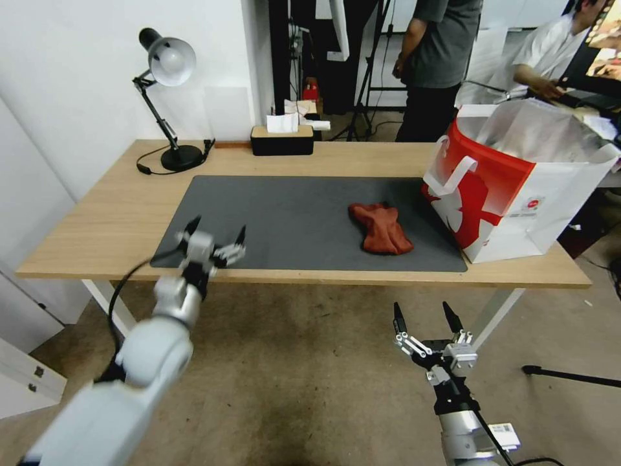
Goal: Sweep shrimp from table into container with towel, then put container into takeout bag.
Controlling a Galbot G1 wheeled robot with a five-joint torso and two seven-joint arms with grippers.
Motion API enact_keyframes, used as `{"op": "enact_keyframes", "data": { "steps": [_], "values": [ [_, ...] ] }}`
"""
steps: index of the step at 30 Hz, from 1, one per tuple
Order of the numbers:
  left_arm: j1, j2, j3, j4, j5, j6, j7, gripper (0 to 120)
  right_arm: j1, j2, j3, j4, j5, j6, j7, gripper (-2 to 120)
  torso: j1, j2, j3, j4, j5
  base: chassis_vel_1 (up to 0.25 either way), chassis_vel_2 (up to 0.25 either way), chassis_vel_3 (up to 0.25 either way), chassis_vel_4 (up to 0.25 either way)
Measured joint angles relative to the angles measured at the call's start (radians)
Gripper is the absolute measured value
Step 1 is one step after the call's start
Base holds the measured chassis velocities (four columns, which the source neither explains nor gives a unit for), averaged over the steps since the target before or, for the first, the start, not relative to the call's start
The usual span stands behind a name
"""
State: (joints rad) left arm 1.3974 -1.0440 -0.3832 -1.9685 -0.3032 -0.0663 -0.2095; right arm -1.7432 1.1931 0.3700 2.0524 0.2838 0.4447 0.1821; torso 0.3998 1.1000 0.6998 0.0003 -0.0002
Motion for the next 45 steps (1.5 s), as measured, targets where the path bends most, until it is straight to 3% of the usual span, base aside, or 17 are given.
{"op": "enact_keyframes", "data": {
  "steps": [1,3,4,6,11,14,25,45],
  "values": [
    [0.0,0.0,0.0,0.0,0.0,0.0,0.0,100,0.0,0.0,0.0,0.0,0.0,0.0,0.0,100,0.0,0.0,0.0,0.0,0.0,0.0,0.0,0.0,0.0],
    [0.091,-0.033,-0.037,-0.002,0.025,-0.048,0.014,100,0.005,-0.008,0.006,0.009,0.008,-0.007,0.0,100,0.0,0.0,0.0,-0.0001,0.0002,0.0,0.0,0.0,0.0],
    [0.091,-0.033,-0.037,-0.002,0.025,-0.048,0.014,100,0.005,-0.008,0.006,0.009,0.008,-0.007,0.0,100,0.0,0.0,0.0,-0.0001,0.0002,0.0,0.0,0.0,0.0],
    [0.148,-0.066,-0.065,-0.002,0.036,-0.08,0.023,100,0.006,-0.015,0.013,0.018,0.026,-0.03,-0.001,100,0.0,0.0,0.0,-0.0005,0.0004,0.0,0.0,0.0,0.0],
    [0.203,-0.098,-0.08,0.004,0.05,-0.12,0.031,100,0.009,-0.022,0.018,0.017,0.039,-0.048,0.0,100,0.0,0.0,0.0,-0.0003,0.0004,0.0,0.0,0.0,0.0],
    [0.238,-0.121,-0.083,0.037,0.061,-0.188,0.049,100,0.016,-0.029,0.02,0.008,0.04,-0.071,-0.01,100,0.0,0.0,0.0,-0.0003,0.0002,0.0,0.0,0.0,0.0],
    [0.224,-0.129,-0.072,0.055,0.037,-0.279,0.068,100,0.02,-0.032,0.02,-0.002,0.041,-0.079,-0.068,100,0.0,0.0,0.0,-0.0003,0.0002,0.0,0.0,0.0,0.0],
    [0.217,-0.135,-0.064,0.058,0.032,-0.285,0.068,100,0.017,-0.036,0.023,0.0,0.039,-0.075,-0.072,100,0.0,0.0,0.0,-0.0003,0.0002,0.0,0.0,0.0,0.0]
  ]
}}
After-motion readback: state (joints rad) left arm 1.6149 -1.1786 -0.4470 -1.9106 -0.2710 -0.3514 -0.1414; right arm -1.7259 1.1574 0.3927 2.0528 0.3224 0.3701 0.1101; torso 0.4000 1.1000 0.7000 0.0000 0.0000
